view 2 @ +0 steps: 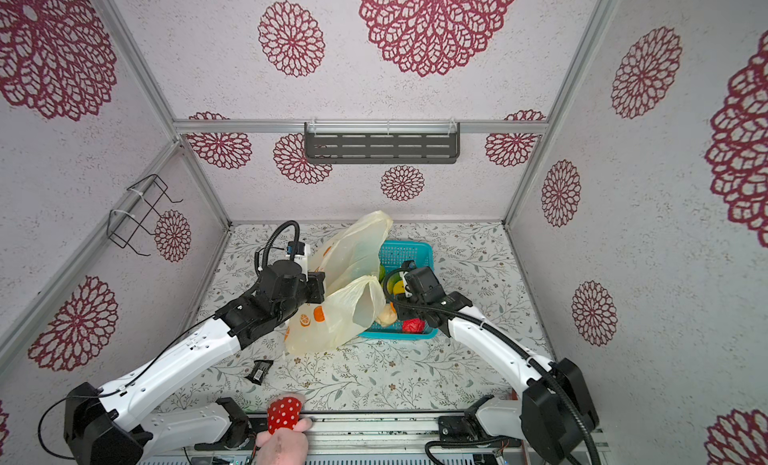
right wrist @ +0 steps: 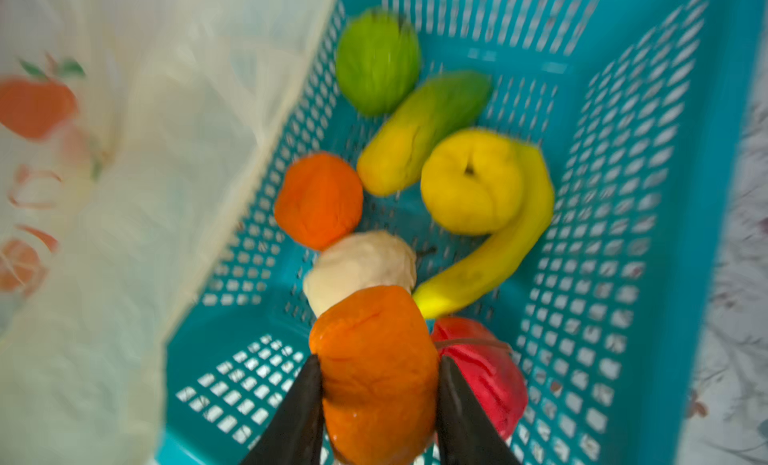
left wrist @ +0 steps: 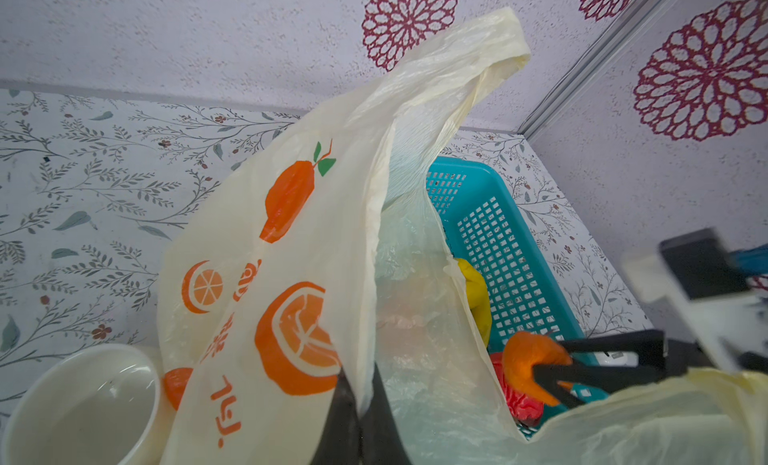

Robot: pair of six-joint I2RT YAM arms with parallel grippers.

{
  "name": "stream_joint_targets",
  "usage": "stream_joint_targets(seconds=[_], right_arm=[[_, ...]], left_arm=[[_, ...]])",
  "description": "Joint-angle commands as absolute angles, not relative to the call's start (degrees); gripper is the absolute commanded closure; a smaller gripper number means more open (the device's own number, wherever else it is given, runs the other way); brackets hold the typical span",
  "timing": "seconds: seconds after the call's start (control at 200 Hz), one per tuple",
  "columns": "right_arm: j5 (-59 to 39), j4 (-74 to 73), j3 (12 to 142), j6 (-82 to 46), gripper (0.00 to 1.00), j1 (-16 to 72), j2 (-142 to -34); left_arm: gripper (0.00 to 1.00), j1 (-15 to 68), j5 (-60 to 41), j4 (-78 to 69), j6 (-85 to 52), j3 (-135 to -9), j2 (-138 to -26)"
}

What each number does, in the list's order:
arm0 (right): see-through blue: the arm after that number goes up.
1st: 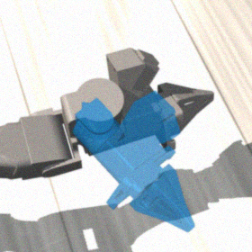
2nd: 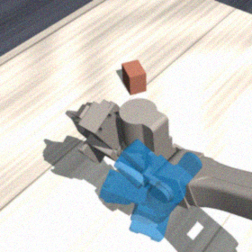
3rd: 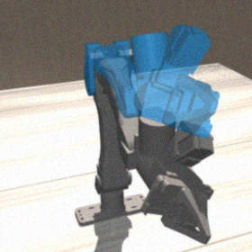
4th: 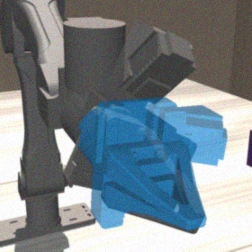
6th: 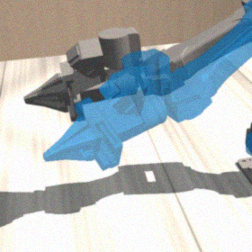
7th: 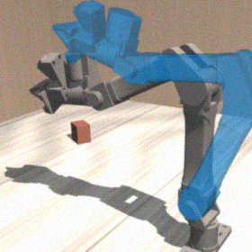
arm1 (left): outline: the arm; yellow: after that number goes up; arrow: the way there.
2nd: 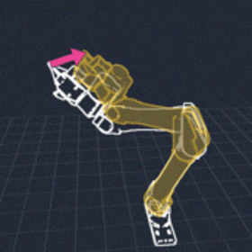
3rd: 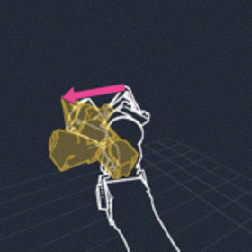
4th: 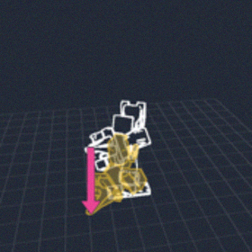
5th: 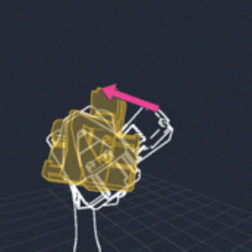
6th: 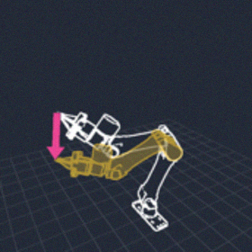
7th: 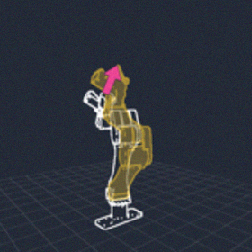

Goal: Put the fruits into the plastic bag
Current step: 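Grasp the orange fruit in the basket with the right gripper, then carry the orange into the held bag opening and release it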

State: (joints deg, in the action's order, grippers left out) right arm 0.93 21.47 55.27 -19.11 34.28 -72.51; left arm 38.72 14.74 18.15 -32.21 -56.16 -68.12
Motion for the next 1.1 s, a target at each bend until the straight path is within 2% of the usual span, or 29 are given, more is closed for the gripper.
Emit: stream_joint_targets(seconds=[0.0,0.085,0.24,0.54,0.776,0.881,0.966,1.091], right_arm=[[4.3,14.7,59.7,-17.9,0.73,34.2,-71.3],[1.1,9.1,61.2,-17.2,0.72,34.3,-73.6],[-12.4,2.7,66.4,-15.3,0.70,36.4,-81.6],[-28.0,2.2,74.4,-13.2,0.67,45.0,-97.7],[-27.3,8.6,80.8,-11.4,0.60,48.6,-106.0],[-24.5,8.6,80.5,-12.2,0.47,48.7,-106.1],[-21.5,8.8,79.9,-12.1,0.32,48.6,-105.2],[-18.1,8.9,78.7,-11.8,0.25,48.4,-103.3]], left_arm=[[1.00,38.1,15.2,15.6,-33.1,-54.7,-66.7],[1.00,38.1,14.9,13.5,-33.4,-53.1,-65.4],[1.00,37.8,14.6,10.8,-34.7,-50.7,-63.1],[1.00,36.7,15.5,10.8,-37.3,-46.8,-59.1],[1.00,35.8,17.0,11.1,-39.5,-44.4,-56.5],[1.00,35.5,18.3,12.4,-40.0,-44.4,-56.1],[1.00,35.1,19.2,13.1,-40.6,-44.1,-55.8],[1.00,34.3,20.3,13.3,-41.8,-43.5,-55.3]])
